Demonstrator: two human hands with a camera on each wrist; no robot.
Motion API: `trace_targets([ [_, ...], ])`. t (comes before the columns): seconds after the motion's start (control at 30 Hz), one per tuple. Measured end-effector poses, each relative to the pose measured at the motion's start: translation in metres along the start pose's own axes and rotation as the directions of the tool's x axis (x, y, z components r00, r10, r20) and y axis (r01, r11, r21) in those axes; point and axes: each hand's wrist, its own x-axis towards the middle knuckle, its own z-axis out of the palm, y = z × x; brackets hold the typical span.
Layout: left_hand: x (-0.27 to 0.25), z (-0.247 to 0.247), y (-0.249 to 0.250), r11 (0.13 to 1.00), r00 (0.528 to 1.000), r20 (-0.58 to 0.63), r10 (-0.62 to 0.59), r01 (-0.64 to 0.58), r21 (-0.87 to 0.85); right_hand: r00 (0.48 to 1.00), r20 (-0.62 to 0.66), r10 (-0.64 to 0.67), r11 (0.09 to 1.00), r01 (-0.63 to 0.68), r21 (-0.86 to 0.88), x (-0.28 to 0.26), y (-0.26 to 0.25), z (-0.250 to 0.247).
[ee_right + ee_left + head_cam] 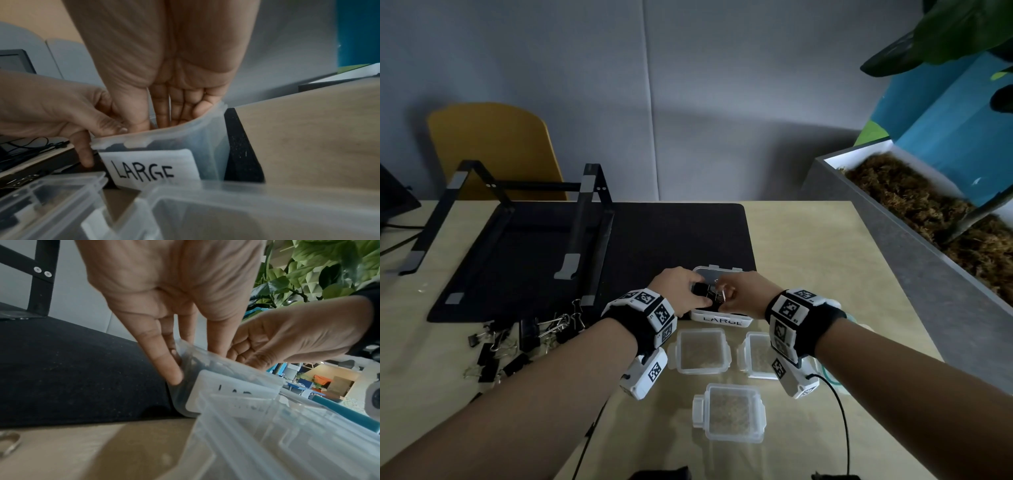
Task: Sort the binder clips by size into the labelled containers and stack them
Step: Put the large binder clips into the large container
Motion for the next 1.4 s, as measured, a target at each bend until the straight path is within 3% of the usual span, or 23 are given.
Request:
trace_targets([
  [0.17, -0.001, -0.002, -0.001, 0.993, 1.0, 0.01, 0.03, -0.03, 0.112, 1.0, 0.002, -0.004, 1.0, 0.004, -0.028, 0.001, 0.001, -0.004],
  [0.47, -0.029, 0.002, -0.023, 0.996, 0.997, -0.017, 0.08, -0.081, -0.038, 0.994, -0.112, 0.009, 0.998, -0.003, 0.059, -0.019, -0.002, -0.016],
  [0.67, -0.065, -0.007, -0.05, 0.991, 0.989, -0.138, 0.053, -0.07, -0.118, 0.98, -0.201, -0.002, 0.984, 0.037, 0.171, -0.037, -0.028, -0.002],
  [1.0, -0.13, -0.056, -0.136, 0.993, 0.972, -0.217, -0.093, 0.074, -0.092, 0.992, -0.129, -0.016, 0.971, 0.046, 0.233, -0.049, -0.093, 0.056],
  [1.4, -0.155, -0.091, -0.219, 0.982, 0.979, -0.117, -0.165, 0.174, 0.078, 0.996, -0.093, 0.013, 0.951, 0.017, 0.308, -0.031, -0.162, 0.116],
])
